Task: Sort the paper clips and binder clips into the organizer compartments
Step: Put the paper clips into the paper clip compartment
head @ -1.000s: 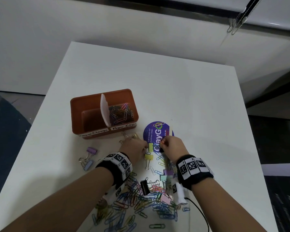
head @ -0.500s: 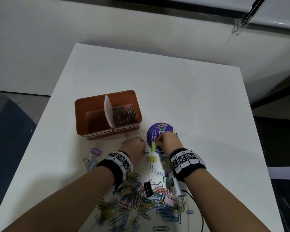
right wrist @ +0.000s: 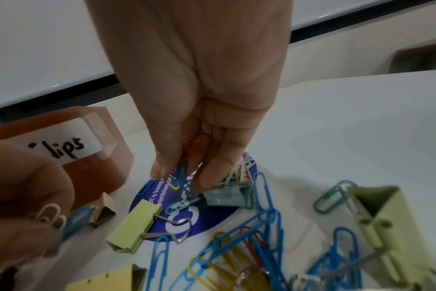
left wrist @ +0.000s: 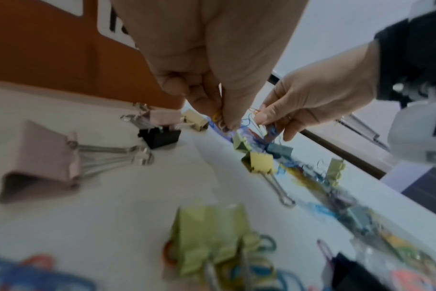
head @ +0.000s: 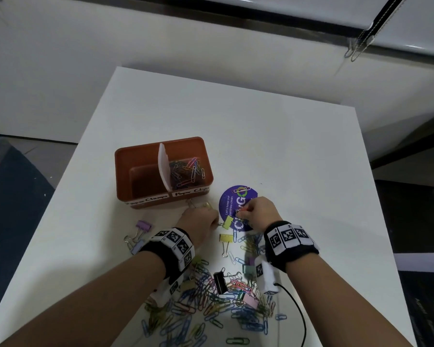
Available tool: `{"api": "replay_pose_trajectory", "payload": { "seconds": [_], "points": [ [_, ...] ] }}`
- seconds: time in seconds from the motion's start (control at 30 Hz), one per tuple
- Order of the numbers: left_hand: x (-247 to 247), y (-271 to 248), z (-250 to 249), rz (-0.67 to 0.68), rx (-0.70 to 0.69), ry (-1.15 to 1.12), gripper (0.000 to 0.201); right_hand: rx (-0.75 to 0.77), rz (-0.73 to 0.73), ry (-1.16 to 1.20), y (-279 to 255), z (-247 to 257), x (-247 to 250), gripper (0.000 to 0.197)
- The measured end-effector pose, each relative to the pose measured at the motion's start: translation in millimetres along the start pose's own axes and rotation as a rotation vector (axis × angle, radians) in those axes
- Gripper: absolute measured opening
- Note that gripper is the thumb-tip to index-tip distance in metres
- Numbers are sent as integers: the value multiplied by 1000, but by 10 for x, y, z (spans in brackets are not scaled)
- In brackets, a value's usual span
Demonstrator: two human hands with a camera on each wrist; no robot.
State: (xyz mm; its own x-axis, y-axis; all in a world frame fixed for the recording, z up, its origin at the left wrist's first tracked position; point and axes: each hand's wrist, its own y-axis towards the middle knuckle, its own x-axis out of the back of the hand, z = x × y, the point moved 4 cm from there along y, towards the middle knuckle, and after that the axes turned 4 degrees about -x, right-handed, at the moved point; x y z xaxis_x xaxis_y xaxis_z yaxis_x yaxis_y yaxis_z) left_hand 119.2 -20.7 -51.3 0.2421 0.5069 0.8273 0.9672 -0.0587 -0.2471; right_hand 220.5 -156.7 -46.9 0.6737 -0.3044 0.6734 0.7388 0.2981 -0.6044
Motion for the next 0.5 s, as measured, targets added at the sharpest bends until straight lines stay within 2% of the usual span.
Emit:
{"api": "replay_pose_trajectory", "payload": {
  "seconds": [0.13, 0.3, 0.4, 0.47, 0.5],
  "points": [
    [73, 10, -11, -56, -19, -98, 8, 10, -59, 96, -14, -20, 32, 21],
    [167, 100, -25, -97, 41, -130, 19, 59, -125, 95, -23, -36, 123, 19],
    [151, 224, -36, -70, 80, -102, 22, 123, -94, 88, -18, -11, 119, 14],
    [121, 332, -41, -41, 102, -75, 23, 174, -62, 73, -16, 25, 74, 24],
    [109, 385, -38, -27, 113, -53, 23, 191, -57, 63, -15, 41, 45, 23]
  ]
}}
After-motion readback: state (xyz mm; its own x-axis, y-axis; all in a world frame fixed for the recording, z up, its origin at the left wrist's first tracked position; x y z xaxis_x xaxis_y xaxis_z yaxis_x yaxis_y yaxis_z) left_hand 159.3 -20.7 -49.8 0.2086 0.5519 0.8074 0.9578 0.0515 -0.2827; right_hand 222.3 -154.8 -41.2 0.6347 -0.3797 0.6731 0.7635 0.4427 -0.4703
